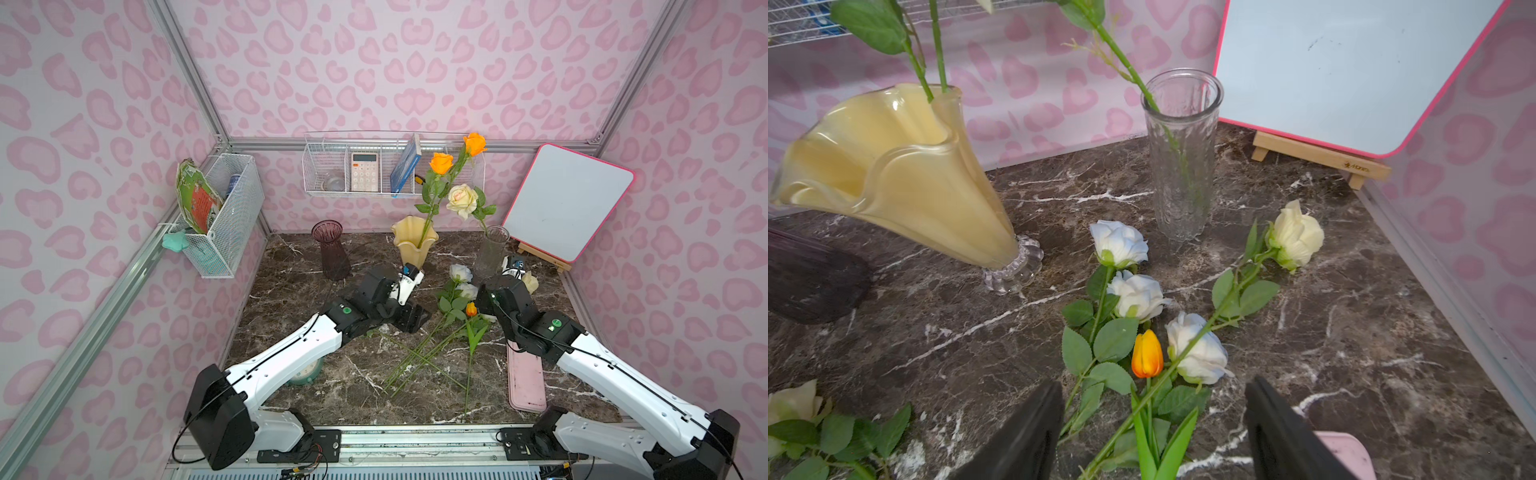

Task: Arrange the flowers in different vases according to their colors
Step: Pick up the flower at the center of the board.

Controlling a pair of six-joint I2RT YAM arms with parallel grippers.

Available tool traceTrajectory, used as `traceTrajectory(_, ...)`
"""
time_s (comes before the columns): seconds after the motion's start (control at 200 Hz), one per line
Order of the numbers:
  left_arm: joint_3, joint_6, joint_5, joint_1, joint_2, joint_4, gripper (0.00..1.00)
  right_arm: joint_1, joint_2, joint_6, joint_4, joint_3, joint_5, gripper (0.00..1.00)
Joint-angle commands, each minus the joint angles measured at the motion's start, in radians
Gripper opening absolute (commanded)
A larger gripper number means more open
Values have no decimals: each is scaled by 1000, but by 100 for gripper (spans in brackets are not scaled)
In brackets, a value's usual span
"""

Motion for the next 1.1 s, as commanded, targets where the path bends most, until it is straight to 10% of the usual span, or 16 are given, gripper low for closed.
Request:
traceTrajectory(0.0,52,81,11,-37,78,-63,71,-13,-6,-26,-38,14,38,72)
traceTrajectory(1.097,558,254,-164,-136,705,-230,59,-382,-201,-119,45,-306,-202,71)
